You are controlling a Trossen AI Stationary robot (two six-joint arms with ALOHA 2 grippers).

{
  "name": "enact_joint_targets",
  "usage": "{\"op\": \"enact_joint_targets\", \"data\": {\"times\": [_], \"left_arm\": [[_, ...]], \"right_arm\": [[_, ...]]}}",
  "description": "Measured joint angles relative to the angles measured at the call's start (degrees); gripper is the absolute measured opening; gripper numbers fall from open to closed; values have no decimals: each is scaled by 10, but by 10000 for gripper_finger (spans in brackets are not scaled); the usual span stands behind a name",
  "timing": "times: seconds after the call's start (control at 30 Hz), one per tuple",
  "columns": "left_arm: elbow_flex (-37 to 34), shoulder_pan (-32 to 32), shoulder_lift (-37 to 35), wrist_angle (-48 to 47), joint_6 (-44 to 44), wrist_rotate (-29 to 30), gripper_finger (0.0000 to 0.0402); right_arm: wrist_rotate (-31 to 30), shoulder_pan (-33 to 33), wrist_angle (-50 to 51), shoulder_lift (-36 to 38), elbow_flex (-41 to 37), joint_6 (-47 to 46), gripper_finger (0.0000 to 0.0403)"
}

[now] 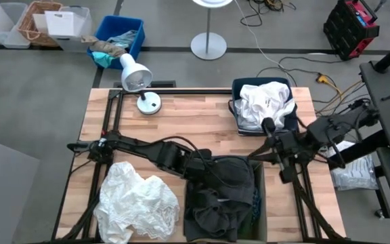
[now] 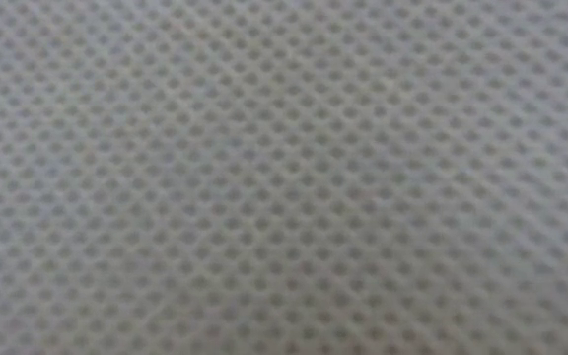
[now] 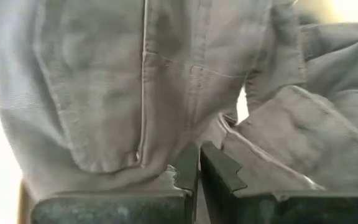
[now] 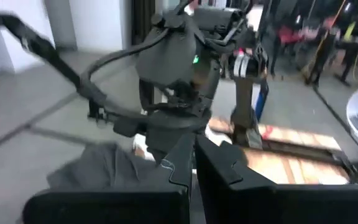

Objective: Sort clothes
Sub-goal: Put the gray shorts into the brown laundry organizer

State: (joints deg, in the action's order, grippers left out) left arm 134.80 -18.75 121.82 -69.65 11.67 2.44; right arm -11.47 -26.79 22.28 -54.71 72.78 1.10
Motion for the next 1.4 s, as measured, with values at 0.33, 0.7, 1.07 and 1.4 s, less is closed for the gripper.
{"op": "enact_joint_targets", "data": {"times": [0.33,0.7,1.07,1.4], "left_arm": [[2,-25,-61,-10,-51,-2,0],[-7,-56,-31,-18,-195,-47,0],[-82,-52,-11,36,-256,-62,0],[-188,-53,-13,125,-218,-70,0]], "right_arm": [[-4,2,-242,-22,-194,-88,12],[-68,2,-273,-149,-207,-80,8],[-81,2,-299,-230,-220,-75,8],[-91,2,-369,-287,-240,-36,8]]}}
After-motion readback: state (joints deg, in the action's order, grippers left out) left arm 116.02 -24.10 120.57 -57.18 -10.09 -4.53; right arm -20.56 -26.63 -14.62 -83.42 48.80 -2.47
